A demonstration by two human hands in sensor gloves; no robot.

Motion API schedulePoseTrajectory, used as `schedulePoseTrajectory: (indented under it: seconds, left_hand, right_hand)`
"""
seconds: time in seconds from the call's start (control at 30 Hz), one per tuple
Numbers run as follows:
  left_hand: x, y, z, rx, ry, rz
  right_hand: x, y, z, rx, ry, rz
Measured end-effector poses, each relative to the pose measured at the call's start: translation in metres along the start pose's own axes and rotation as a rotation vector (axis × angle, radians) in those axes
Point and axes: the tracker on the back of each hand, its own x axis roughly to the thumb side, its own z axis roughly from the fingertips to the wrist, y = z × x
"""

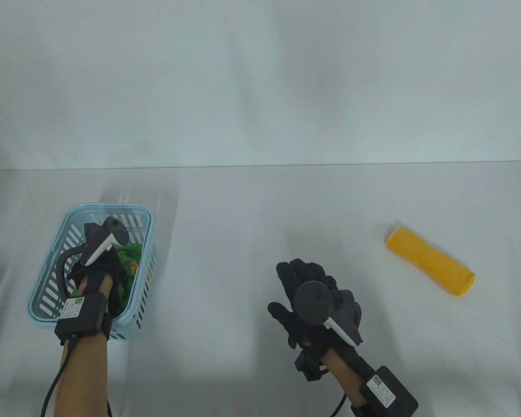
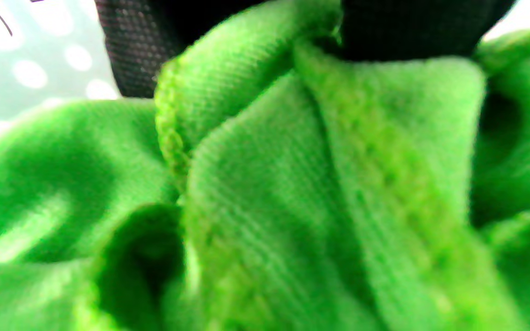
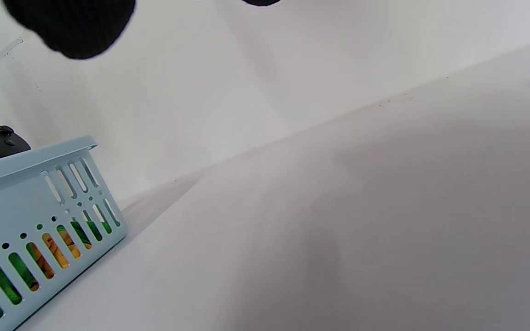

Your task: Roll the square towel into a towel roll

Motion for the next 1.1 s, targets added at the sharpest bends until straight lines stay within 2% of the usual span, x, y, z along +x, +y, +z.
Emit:
schedulePoseTrajectory:
  seconds: [0.27,0.4,0.53,0.73,1.1]
  left_hand:
    - [0.0,0.007,0.005,0.093,0.017,0.013]
    - [-0.004,0.016,0.011,0.174,0.036,0.06]
    - [-0.009,0.027,0.019,0.198,0.037,0.094]
    - [-0.016,0.055,0.042,0.264,0.032,0.138]
    - [-0.019,0.109,0.097,0.426,0.009,0.2]
  right_hand:
    - [-0.001,-0.001,-0.001,-0.001,0.001,-0.008]
    - [-0.001,-0.001,-0.002,-0.003,0.004,-0.016]
    - [-0.002,-0.001,-0.002,-0.004,0.005,-0.022]
    - [-0.003,-0.001,-0.003,-0.003,0.004,-0.025]
    - [-0.007,-0.004,-0.003,-0.011,0.016,-0.044]
